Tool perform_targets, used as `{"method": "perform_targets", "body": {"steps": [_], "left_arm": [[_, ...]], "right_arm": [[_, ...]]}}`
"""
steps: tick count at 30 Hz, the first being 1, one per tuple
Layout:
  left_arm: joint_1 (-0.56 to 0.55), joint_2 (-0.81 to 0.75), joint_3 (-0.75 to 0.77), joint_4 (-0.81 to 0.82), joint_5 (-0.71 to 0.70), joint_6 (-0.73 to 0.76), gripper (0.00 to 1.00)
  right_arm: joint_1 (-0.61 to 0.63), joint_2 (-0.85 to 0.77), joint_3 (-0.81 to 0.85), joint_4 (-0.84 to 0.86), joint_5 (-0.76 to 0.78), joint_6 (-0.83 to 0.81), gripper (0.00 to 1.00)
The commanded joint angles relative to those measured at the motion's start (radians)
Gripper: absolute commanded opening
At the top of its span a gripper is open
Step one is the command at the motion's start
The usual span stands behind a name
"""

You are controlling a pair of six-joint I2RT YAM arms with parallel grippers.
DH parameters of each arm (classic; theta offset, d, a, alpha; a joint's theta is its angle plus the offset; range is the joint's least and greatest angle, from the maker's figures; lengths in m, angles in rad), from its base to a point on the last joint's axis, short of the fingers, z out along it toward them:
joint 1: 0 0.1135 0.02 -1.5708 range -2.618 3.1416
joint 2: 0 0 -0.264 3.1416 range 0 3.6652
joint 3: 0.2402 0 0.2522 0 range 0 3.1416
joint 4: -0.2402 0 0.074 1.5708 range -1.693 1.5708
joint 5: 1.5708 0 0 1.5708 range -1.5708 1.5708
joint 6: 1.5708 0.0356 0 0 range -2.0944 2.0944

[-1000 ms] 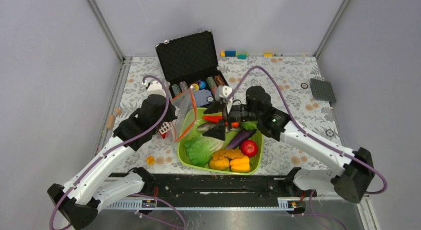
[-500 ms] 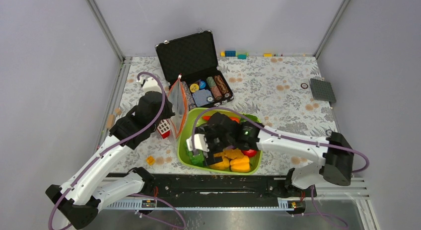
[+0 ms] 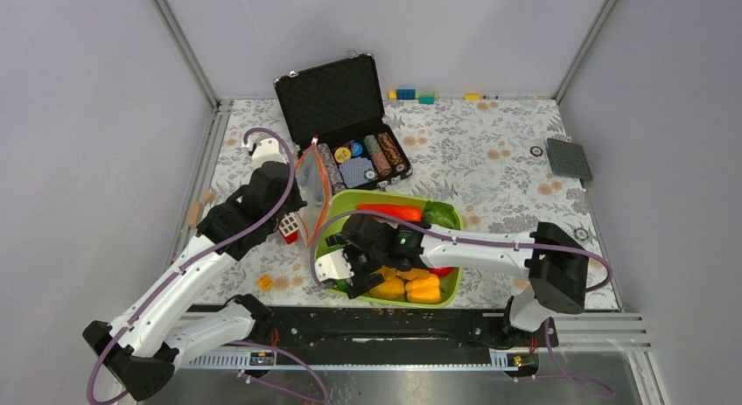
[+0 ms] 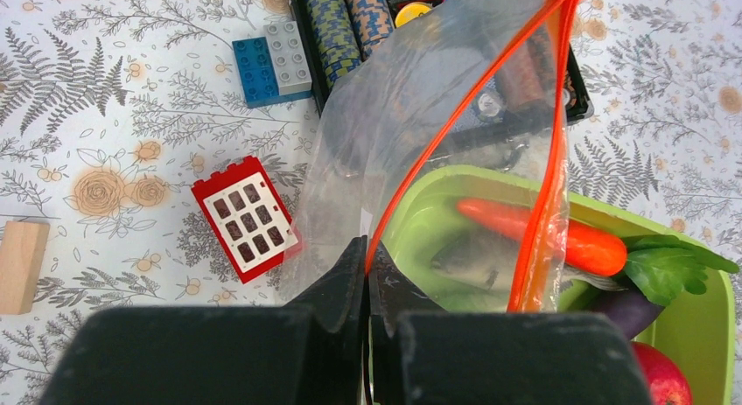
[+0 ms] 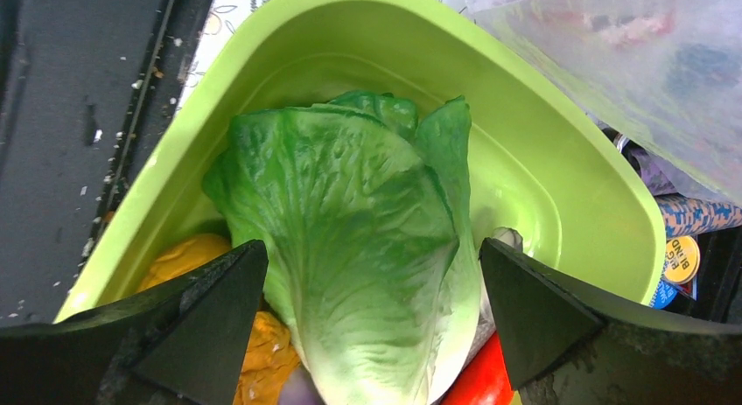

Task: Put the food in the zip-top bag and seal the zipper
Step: Pick up the fake vegetable from the bin.

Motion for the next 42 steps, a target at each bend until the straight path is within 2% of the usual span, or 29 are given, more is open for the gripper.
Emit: {"method": "perform_targets", "body": {"steps": [1,7,13,17,20,23,26,29,36,42], "left_arm": [[0.004,0.004,0.034,0.007,-0.02,-0.022,0.0],[0.004,0.011,0.027,0.008,0.003,-0.034,0.0],[0.004,0.012,0.027,0.01,0.013,-0.047,0.0],[0.003,0.015,0.024,0.009,0.022,-0.051,0.0],[0.004,0.01,0.017,0.009,0.021,-0.055,0.0],[0.004,0.006,0.017,0.008,0.023,-0.054,0.0],[0.003,0.007,0.019,0.009,0.027,-0.053,0.0],[0.003,0.009,0.026,0.009,0.035,-0.055,0.0],[0.004,0.014,0.05,0.01,0.056,-0.066,0.0],[0.004,0.007,0.048,0.009,0.091,-0.07,0.0]], "right_arm": [[0.003,0.051,0.03,0.052,0.042,-0.038,0.99],[0.003,0.095,0.019,0.072,0.027,-0.029,0.95],[0.001,0.126,0.025,0.059,0.048,-0.013,0.79],[0.002,0.137,0.023,0.057,0.046,-0.008,0.4],[0.002,0.123,0.013,0.063,0.056,-0.003,0.2],[0.002,0.06,-0.004,0.081,0.083,0.01,0.08],[0.002,-0.081,-0.092,0.195,0.095,0.015,0.0],[0.001,-0.212,-0.189,0.369,0.117,0.049,0.0],[0.0,-0.468,-0.363,0.647,0.118,0.189,0.0],[-0.044,-0.623,-0.517,1.072,0.196,0.471,0.0]]}}
